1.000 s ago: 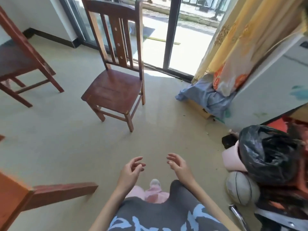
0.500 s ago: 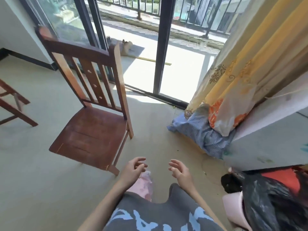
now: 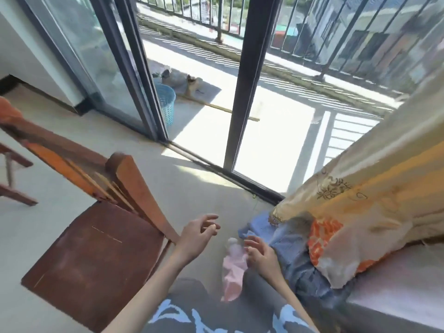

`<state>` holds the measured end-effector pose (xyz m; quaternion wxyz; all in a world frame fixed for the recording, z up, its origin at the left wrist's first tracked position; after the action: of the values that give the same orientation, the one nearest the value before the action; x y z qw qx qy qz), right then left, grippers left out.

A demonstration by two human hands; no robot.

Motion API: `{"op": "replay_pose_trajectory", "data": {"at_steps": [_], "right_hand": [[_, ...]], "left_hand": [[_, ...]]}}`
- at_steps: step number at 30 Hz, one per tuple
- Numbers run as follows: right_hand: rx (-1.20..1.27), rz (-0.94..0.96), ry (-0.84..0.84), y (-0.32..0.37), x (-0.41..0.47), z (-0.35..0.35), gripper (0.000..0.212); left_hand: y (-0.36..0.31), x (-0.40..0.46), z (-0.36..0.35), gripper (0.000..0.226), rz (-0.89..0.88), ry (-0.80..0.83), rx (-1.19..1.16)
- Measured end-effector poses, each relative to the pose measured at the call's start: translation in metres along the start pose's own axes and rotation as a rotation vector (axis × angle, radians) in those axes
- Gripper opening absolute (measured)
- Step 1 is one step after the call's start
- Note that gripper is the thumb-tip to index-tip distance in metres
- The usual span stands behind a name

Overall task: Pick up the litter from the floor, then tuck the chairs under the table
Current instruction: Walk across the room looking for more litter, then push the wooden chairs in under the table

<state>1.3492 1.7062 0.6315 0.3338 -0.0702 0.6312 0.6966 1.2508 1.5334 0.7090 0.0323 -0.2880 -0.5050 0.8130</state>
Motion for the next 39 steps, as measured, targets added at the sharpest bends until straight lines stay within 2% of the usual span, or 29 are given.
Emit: {"op": "replay_pose_trajectory", "data": {"at_steps": [6, 9, 14, 18, 21, 24, 28, 34, 36, 39], "right_hand": [[-0.146, 0.076, 0.217, 0.096, 0.122, 0.008, 0.039], [-0.189, 0.112, 0.358, 0.140, 0.166, -0.014, 0.034], [-0.258, 0.181, 0.570, 0.204, 0.220, -0.080, 0.037], [-0.354, 0.238, 0.722, 0.245, 0.253, -0.148, 0.028], [-0.413, 0.287, 0.821, 0.275, 0.267, -0.200, 0.034], [-0.439, 0.370, 0.933, 0.308, 0.270, -0.249, 0.024], [-0.495, 0.530, 1.111, 0.356, 0.255, -0.314, 0.029], [-0.536, 0.873, 1.529, 0.417, 0.199, -0.411, 0.033], [-0.554, 1.057, 1.671, 0.427, 0.179, -0.439, 0.034], [-0.618, 1.479, 1.921, 0.424, 0.150, -0.472, 0.034]], "left_hand": [[-0.020, 0.063, -0.003, 0.021, 0.183, -0.186, -0.168], [-0.031, 0.085, 0.007, 0.025, 0.248, -0.287, -0.277], [-0.032, 0.124, 0.048, 0.027, 0.306, -0.530, -0.389], [-0.041, 0.153, 0.095, 0.023, 0.298, -0.688, -0.425], [-0.045, 0.173, 0.137, 0.025, 0.288, -0.775, -0.459], [-0.061, 0.178, 0.181, 0.024, 0.241, -0.900, -0.447], [-0.083, 0.168, 0.219, 0.018, 0.188, -1.088, -0.401], [-0.103, 0.138, 0.265, 0.027, 0.188, -1.507, -0.326], [-0.104, 0.129, 0.275, 0.026, 0.240, -1.675, -0.329], [-0.098, 0.122, 0.280, 0.027, 0.378, -1.937, -0.353]]}}
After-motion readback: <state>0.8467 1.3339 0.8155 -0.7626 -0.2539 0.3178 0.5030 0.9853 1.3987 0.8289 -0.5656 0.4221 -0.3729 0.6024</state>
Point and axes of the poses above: each hand's wrist, its own x-axis towards the middle knuckle, its own z-axis out of the back of the hand, y = z × x, the point moved 3 cm from there along x, towards the middle knuckle, and after that the axes turned 2 degrees about -y, right-handed, at the moved point
